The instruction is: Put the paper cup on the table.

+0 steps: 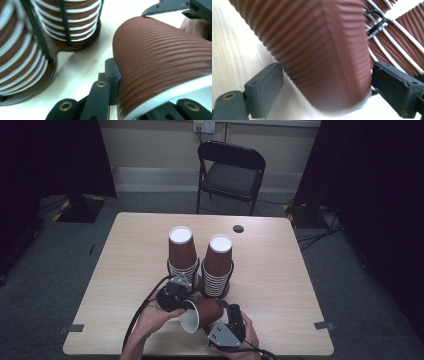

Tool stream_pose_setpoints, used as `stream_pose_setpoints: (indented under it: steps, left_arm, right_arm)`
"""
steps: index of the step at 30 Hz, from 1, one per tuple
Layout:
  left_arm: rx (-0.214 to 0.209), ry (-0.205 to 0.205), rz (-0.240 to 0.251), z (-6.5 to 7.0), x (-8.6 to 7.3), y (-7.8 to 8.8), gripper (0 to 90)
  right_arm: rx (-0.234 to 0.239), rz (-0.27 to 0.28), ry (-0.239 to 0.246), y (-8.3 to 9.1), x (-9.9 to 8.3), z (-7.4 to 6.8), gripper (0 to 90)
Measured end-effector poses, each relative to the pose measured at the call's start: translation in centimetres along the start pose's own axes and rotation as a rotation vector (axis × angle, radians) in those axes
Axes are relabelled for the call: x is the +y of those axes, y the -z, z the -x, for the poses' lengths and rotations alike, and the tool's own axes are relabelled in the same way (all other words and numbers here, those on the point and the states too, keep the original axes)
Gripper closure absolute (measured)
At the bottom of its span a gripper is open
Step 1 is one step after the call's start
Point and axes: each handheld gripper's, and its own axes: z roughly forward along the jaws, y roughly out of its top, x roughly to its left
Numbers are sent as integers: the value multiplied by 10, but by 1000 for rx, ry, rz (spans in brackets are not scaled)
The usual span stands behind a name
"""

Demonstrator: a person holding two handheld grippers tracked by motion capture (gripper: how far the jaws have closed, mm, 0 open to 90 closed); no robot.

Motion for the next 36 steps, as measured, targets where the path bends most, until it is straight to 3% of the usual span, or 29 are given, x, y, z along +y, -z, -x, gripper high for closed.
stream_pose_setpoints:
  steps: [6,11,16,19,25,31,36]
  left_arm:
    - [10,-2,-24,5,7,-4,866]
    - [22,-14,-72,8,12,-12,873]
    - [19,5,-54,7,10,-11,869]
    - [17,9,-49,7,10,-11,864]
    - [46,-7,-43,9,8,-12,867]
    - [46,8,23,12,6,-11,866]
    - [51,32,98,10,-1,-11,796]
  right_arm:
    - [0,15,36,-6,12,-4,100]
    - [-3,72,72,-9,22,-10,97]
    - [5,87,59,-12,27,-10,93]
    - [-7,80,78,-11,30,-11,90]
    - [-9,86,48,-11,28,-12,88]
    - [-9,105,2,-7,26,-9,110]
    - [21,108,-72,-4,23,-2,117]
